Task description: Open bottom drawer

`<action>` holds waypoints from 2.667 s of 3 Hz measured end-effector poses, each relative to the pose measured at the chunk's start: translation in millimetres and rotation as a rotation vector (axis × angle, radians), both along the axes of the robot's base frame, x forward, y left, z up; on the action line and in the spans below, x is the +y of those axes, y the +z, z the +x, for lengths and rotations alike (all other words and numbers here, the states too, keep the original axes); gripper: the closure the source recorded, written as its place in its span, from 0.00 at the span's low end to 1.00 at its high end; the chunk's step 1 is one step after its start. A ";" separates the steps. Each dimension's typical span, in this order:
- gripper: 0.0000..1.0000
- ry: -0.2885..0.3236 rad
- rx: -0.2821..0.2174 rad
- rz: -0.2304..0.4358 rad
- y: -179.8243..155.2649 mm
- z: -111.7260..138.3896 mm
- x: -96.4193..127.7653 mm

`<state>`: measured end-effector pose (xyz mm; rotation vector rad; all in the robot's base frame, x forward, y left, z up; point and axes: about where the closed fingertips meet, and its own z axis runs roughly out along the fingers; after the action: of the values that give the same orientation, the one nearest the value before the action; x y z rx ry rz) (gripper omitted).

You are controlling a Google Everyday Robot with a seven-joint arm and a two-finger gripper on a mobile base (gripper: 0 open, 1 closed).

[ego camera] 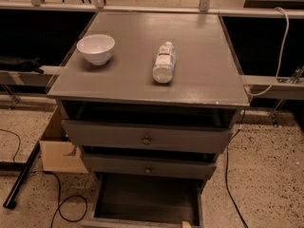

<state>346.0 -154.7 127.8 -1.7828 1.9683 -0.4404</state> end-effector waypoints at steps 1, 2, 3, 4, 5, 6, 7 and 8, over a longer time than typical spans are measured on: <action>1.00 0.000 0.000 0.000 -0.1 -0.2 0.0; 1.00 0.005 0.000 0.002 -1.4 -8.5 -1.4; 1.00 0.005 0.000 0.002 1.0 -8.7 -1.4; 1.00 0.001 0.004 0.007 1.2 -19.5 -3.1; 1.00 0.001 0.004 0.007 1.2 -19.5 -3.1; 0.81 0.001 0.004 0.007 1.2 -19.5 -3.1; 0.50 0.001 0.004 0.007 1.1 -19.6 -3.0; 0.27 0.001 0.004 0.007 1.1 -19.6 -3.0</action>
Offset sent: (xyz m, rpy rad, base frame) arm -0.0835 -0.0140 -0.0234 0.0166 -0.0065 0.0420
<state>326.4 -157.7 128.9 -1.7821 1.9687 -0.4297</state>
